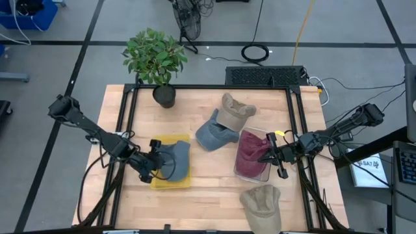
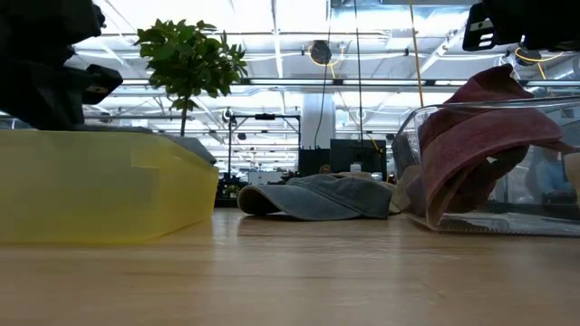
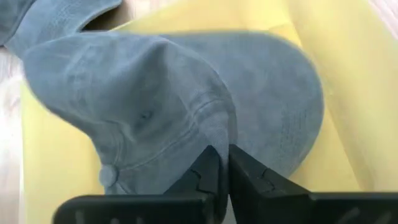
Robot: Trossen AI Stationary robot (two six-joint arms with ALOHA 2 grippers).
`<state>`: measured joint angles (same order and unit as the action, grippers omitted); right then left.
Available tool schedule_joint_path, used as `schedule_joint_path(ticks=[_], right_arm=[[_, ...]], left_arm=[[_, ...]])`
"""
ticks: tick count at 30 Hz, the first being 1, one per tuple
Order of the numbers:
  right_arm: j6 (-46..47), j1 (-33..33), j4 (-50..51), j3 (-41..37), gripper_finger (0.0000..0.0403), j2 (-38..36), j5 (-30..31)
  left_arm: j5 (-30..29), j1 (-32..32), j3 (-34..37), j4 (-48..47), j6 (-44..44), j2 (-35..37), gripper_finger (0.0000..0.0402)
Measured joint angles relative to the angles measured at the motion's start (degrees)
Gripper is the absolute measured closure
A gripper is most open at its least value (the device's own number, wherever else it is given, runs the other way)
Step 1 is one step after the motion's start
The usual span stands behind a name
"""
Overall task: Pick and place caps into container
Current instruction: Put the bottom blue cap into the yellow container
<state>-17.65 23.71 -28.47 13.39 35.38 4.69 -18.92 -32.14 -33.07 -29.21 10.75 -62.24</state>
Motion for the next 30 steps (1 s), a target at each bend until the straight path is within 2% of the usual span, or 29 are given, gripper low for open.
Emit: schedule_joint_path(ticks=[10,15,21,26,30], right_arm=[[0.0,0.0,0.0,0.0,0.0403,0.0,0.0],[0.0,0.0,0.0,0.0,0.0403,0.0,0.0],[0.4,0.0,0.0,0.0,0.0403,0.0,0.0],[0.4,0.0,0.0,0.0,0.0403,0.0,0.0],[0.5,0.0,0.0,0.0,0.0403,0.0,0.0]], left_arm=[[-0.2,0.0,-5.6,0.0,0.1,0.0,0.0294],[-2.5,0.0,-9.7,0.7,1.5,0.0,0.0279],[-3.8,1.0,-11.7,0.0,6.8,0.0,0.0289],[-3.5,3.3,-11.2,-6.0,17.8,-0.3,0.0319],[-1.5,4.0,-10.6,-8.6,20.5,-0.4,0.0352]])
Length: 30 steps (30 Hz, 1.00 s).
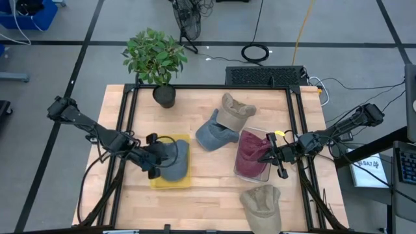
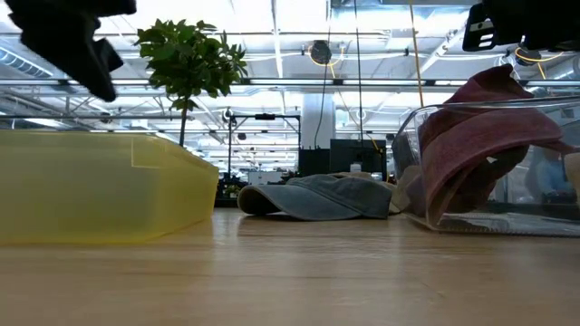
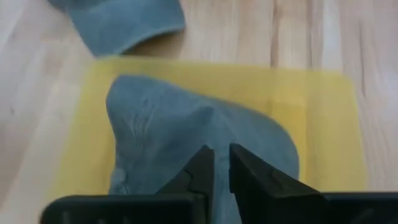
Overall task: Pick and place caps into container
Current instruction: Put the bottom blue cap into the yellow container
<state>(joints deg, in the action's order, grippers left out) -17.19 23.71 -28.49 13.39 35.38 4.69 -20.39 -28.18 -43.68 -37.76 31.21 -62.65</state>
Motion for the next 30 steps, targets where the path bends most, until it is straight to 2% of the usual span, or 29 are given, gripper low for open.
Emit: schedule_joint_path(ticks=[5,9,14,20,30], right_arm=[[0.0,0.0,0.0,0.0,0.0403,0.0,0.0],[0.0,0.0,0.0,0.0,0.0403,0.0,0.0],[0.0,0.0,0.0,0.0,0.0403,0.0,0.0],[0.0,0.0,0.0,0.0,0.0403,0.0,0.0],[0.0,0.0,0.0,0.0,0.0403,0.0,0.0]], left_arm=[[3.0,-0.4,0.0,-7.1,5.0,0.1,0.0394],[6.0,-1.2,0.0,-13.5,9.3,0.1,0.0390],[5.7,-2.0,0.0,-20.5,15.6,0.1,0.0387],[0.2,-1.3,0.0,-20.6,14.7,0.1,0.0393],[-0.7,2.9,0.0,-19.6,11.8,-2.0,0.0391]])
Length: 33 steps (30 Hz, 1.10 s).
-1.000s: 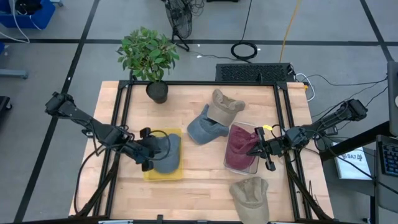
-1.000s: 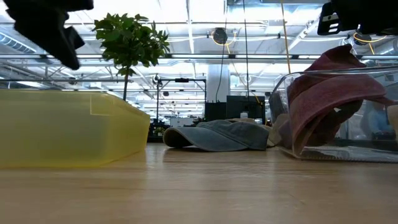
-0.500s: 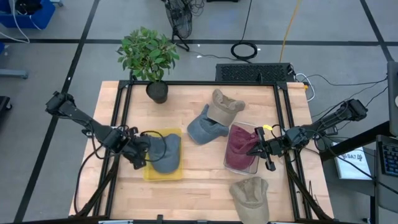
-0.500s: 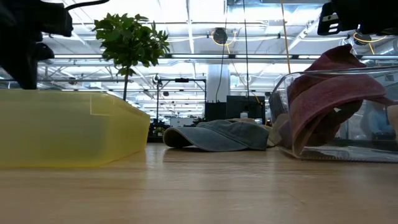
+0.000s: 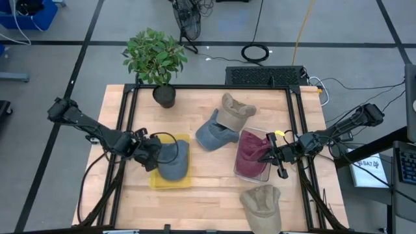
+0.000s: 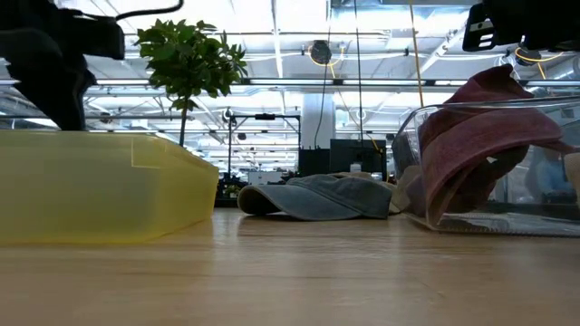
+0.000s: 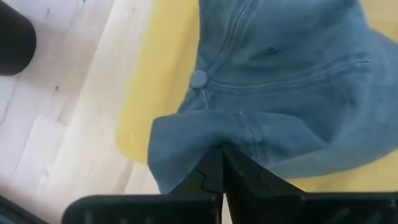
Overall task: Pick and place caps into container
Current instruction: Put the bottom blue cap into the yellow container
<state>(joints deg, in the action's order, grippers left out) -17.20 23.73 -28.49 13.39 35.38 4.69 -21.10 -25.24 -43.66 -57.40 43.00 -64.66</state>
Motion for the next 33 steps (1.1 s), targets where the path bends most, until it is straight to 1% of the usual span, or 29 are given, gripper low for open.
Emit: schedule_joint_path(ticks=[5,11,16,20,22,24,29,33], right_arm=[[0.0,0.0,0.0,0.0,0.0403,0.0,0.0],[0.0,0.0,0.0,0.0,0.0403,0.0,0.0],[0.0,0.0,0.0,0.0,0.0403,0.0,0.0],[0.0,0.0,0.0,0.0,0.0403,0.0,0.0],[0.0,0.0,0.0,0.0,0.0403,0.0,0.0],[0.0,0.0,0.0,0.0,0.0403,0.0,0.0],[0.0,0.0,0.0,0.0,0.0403,0.0,0.0],[0.0,0.0,0.0,0.0,0.0403,0.0,0.0]], left_arm=[[0.5,1.7,0.0,3.2,-3.8,-5.7,0.0398],[2.1,2.1,0.0,5.3,-7.6,-11.1,0.0385],[3.4,2.1,0.0,5.2,-8.7,-14.0,0.0398],[3.5,2.1,0.0,5.2,-8.6,-14.9,0.0385],[4.7,2.1,0.0,5.2,-8.6,-14.9,0.0383],[5.8,2.1,0.0,5.0,-9.7,-14.9,0.0384],[6.0,2.1,0.0,4.4,-12.4,-14.3,0.0397],[6.1,1.9,-2.8,0.3,-13.1,-12.6,0.0383]])
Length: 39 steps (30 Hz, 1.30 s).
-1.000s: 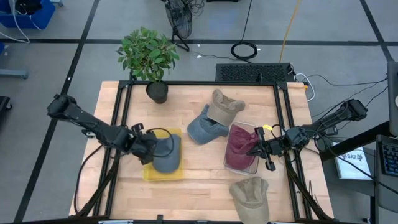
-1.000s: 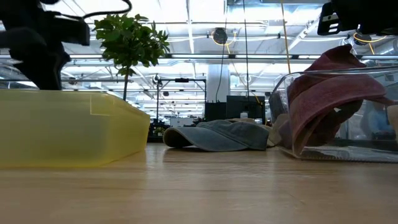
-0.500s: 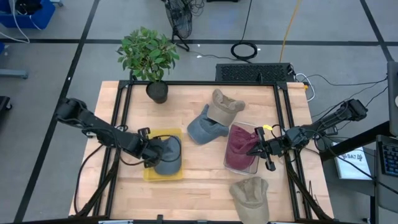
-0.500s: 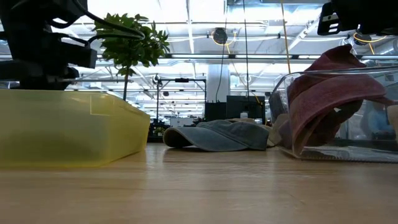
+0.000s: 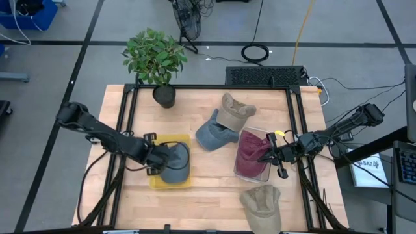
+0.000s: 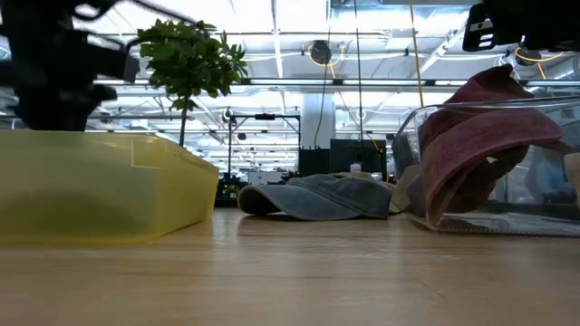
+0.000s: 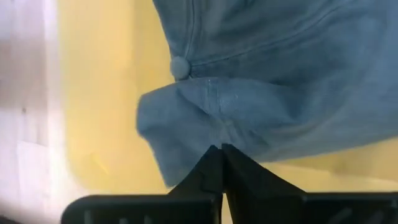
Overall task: Pick and place caps into container
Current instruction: Put the bottom blue cap into the yellow container, then put the blue cap into the yellow container
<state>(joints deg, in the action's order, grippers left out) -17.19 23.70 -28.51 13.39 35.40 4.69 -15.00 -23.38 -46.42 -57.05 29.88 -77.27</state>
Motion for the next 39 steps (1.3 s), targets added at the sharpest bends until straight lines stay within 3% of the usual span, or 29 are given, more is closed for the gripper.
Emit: schedule_joint_path(ticks=[5,10,14,18,22,26,33,39], right_arm=[[0.0,0.0,0.0,0.0,0.0403,0.0,0.0],[0.0,0.0,-0.2,0.0,0.0403,0.0,0.0],[0.0,0.0,-0.4,0.0,0.0403,0.0,-0.2],[-0.1,0.0,-0.4,0.0,0.0403,0.0,-0.2],[-1.2,0.0,-0.4,0.0,0.0403,0.0,-0.2],[-1.5,0.0,0.1,0.0,0.0403,0.0,-0.2],[-2.9,0.0,1.4,0.0,0.0403,0.0,-0.2],[-3.5,0.0,-1.0,0.0,0.0403,0.0,-0.2]], left_arm=[[-0.7,0.0,-6.8,-3.6,-1.1,1.8,0.0386],[-9.7,1.7,-13.5,5.2,-6.0,2.0,0.0396],[-2.7,8.3,-19.6,11.3,-18.7,-2.4,0.0397],[-1.4,14.6,-26.4,14.5,-31.5,-8.1,0.0392],[-1.1,22.0,-32.0,19.3,-38.0,-14.8,0.0383],[6.5,28.2,-35.9,21.5,-43.6,-21.7,0.0370],[16.9,32.6,-37.6,21.7,-49.9,-33.2,0.0269],[17.5,32.6,-40.2,23.5,-54.4,-37.0,0.0152]])
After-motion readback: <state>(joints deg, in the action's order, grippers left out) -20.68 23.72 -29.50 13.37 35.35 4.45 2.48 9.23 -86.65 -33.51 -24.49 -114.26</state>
